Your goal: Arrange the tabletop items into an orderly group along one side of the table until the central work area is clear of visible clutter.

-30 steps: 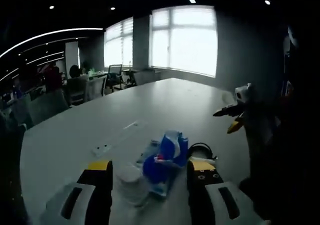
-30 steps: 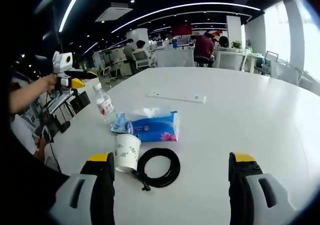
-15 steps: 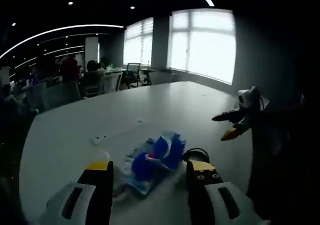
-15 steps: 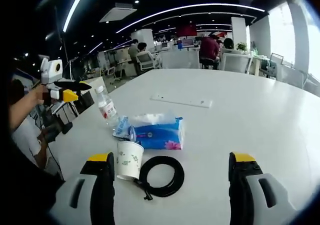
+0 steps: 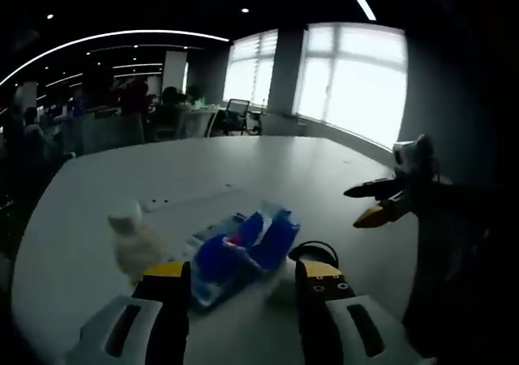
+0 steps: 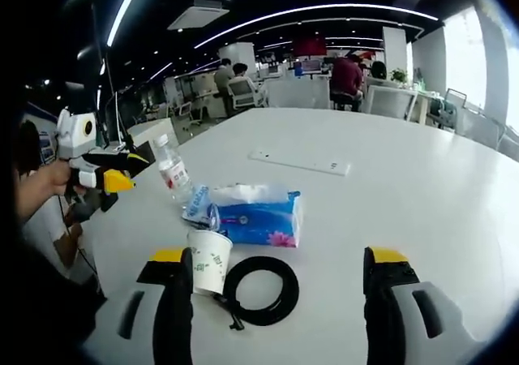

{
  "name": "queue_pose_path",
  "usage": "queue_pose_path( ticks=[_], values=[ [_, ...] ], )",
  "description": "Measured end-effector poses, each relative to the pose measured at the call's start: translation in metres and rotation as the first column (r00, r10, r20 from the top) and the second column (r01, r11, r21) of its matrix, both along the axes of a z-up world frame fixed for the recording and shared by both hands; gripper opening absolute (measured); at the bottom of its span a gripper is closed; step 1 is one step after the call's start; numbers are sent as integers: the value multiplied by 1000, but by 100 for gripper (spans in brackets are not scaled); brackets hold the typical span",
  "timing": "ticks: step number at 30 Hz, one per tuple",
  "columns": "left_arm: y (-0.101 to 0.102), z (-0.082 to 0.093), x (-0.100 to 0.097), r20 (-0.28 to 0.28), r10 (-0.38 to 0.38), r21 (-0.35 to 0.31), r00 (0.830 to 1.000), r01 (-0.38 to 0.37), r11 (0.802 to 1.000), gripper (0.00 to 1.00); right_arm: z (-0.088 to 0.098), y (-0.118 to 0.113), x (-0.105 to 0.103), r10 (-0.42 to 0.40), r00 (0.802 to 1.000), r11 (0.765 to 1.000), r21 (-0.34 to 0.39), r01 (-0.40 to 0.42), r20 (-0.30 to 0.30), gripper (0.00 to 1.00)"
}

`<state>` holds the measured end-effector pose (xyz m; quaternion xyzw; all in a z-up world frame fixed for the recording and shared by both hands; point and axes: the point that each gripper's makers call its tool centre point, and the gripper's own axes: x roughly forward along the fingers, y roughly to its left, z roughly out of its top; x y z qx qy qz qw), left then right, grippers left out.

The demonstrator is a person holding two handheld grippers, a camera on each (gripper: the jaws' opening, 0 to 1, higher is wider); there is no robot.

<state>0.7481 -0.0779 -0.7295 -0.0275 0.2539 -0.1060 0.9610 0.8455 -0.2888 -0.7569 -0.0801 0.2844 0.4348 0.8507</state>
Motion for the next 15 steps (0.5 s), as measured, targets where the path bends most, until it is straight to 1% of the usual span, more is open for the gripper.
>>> queue_pose_path(
  ticks=[2,3,4,6,8,12,14,15],
  values=[
    [-2,-4,1,-6,0,-5,1000,0,1000,51,-1,1,0,5,1000,1000,0,-5,-4,80],
    [-9,-4,1,-12,-8,-11,1000,8,1000,52,-1,2,1,4,1000,1000,1,-4,-5,80],
    [-11,-5,1,-14,-7,-8,1000,7,1000,53,-2,1,2,1,1000,1000,4,-1,-6,79],
    [-12,-14,2,-23,1,-5,1000,-1,1000,53,-5,1,4,2,1000,1000,1,-2,-9,77],
    [-16,-21,4,-49,7,-27,999,-9,1000,52,-8,3,7,7,1000,1000,-6,-7,-5,76],
    [-17,-29,11,-53,37,-46,998,-39,998,52,-11,8,12,16,1000,1000,-11,-16,-3,75],
    [-19,-33,15,-66,47,-57,997,-51,997,52,-13,12,15,27,1000,999,-21,-27,0,74],
    [-22,-34,18,-64,51,-70,997,-56,996,52,-14,13,16,29,1000,999,-23,-29,2,73]
  ],
)
